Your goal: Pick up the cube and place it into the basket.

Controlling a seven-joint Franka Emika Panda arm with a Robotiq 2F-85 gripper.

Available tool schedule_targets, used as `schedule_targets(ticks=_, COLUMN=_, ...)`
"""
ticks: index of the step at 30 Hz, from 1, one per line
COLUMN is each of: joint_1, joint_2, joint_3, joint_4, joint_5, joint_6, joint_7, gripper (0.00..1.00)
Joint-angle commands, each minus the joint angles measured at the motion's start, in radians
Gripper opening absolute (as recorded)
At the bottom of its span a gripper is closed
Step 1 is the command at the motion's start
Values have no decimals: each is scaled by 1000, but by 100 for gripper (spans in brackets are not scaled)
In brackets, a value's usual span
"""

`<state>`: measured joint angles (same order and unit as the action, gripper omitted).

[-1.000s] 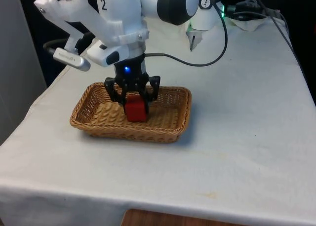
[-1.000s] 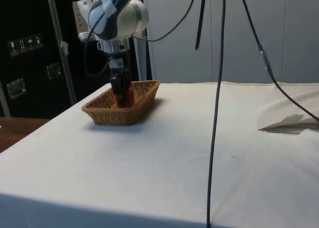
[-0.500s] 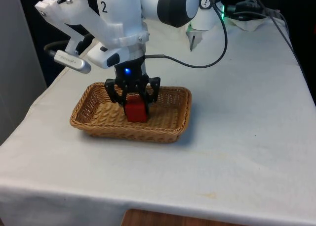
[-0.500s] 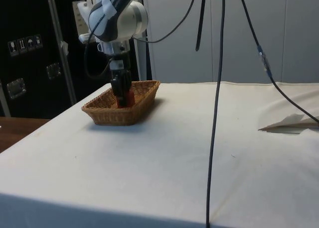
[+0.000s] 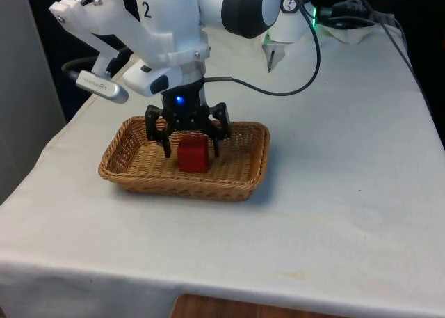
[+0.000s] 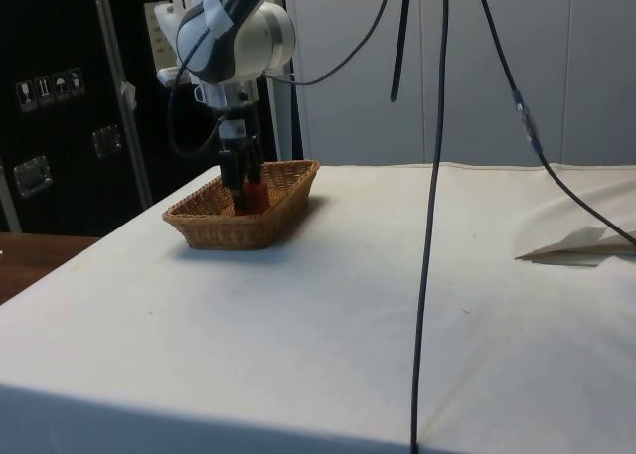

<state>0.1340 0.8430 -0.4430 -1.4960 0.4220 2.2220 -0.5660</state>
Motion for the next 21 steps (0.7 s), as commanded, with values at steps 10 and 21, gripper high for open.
schedule_targets(ticks=10, joint_1=4, joint_2=-2, joint_3=-4, joint_4=5, joint_5=-5, joint_6=-8, joint_7=5, gripper=100)
schedule_targets(ticks=21, joint_1=13, joint_2=-23, joint_3=-22, joint_4=26, joint_5=-2, joint_6=-53, joint_7=1, gripper=100)
